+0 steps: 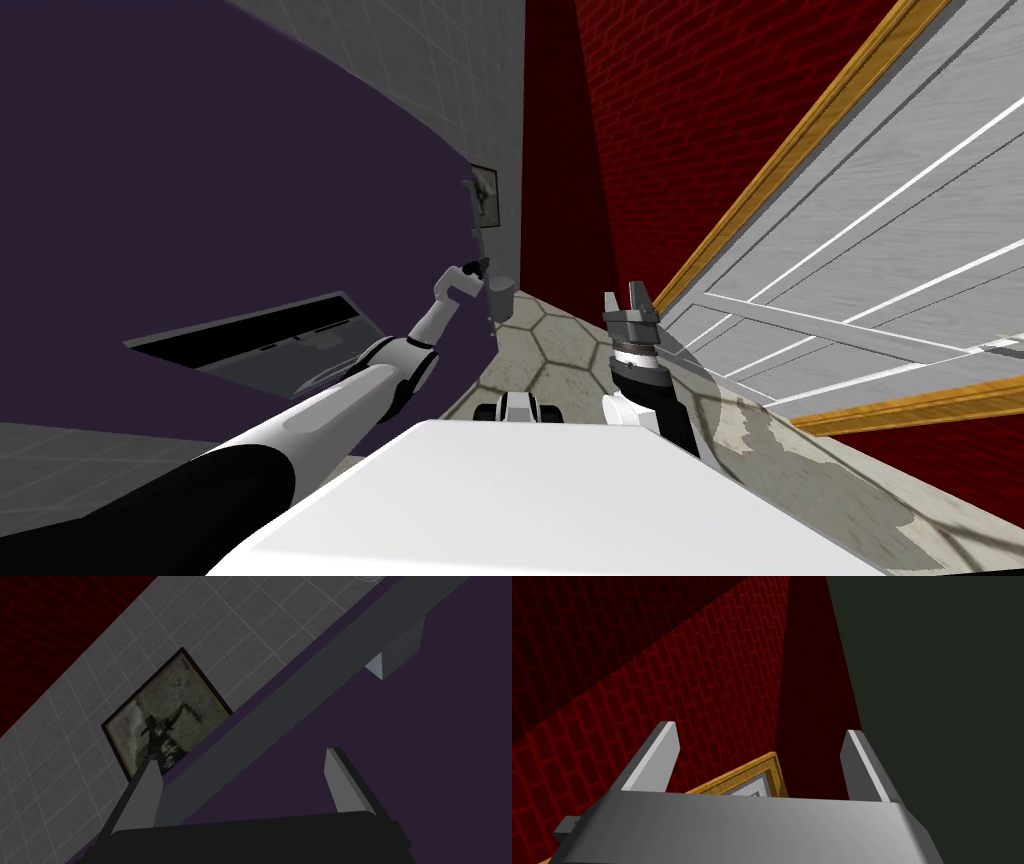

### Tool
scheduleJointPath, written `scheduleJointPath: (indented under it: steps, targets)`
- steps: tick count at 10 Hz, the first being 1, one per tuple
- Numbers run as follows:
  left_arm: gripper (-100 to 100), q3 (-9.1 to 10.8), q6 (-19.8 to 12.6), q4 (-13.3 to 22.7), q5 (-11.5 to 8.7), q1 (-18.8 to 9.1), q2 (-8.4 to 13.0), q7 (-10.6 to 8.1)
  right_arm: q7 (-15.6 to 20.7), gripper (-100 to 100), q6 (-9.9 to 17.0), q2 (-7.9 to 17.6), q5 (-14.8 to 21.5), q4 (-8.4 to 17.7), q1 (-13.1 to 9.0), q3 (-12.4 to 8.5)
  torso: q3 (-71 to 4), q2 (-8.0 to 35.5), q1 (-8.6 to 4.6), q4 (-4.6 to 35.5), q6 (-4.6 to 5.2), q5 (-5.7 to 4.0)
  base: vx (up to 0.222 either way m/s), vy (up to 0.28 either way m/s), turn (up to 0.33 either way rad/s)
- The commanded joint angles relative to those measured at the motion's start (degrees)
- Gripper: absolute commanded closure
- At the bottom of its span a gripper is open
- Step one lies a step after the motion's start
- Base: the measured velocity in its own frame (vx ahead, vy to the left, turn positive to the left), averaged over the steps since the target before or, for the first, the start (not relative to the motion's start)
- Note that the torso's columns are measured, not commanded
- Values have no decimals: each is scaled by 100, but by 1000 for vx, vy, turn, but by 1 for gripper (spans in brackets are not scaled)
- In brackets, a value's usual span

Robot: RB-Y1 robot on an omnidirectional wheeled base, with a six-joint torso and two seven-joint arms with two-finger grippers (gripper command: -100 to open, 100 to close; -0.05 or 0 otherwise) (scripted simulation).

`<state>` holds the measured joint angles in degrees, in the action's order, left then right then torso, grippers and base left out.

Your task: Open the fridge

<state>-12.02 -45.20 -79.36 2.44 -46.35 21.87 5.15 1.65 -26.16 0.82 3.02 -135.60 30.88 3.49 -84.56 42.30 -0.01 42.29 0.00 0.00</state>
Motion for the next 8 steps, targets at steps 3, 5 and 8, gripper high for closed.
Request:
scheduleJointPath:
  steps: [3, 5, 8]
  targets:
    - [100, -16, -113, 94, -6, -118, 35, 10, 0, 0, 0, 0, 0, 0, 0, 0, 2, 3, 4, 1, -1, 1, 3, 0, -3]
    - [100, -200, -157, -81, -131, -132, -74, 65, 0, 0, 0, 0, 0, 0, -3, 0, 29, 53, -9, 15, 22, -4, -235, 29, -98]
    - [100, -478, -223, -343, -318, -153, -238, 148, 0, 0, 1, 0, 0, 1, -3, 0, 0, -1, 12, 0, 0, 4, -234, 71, -94]
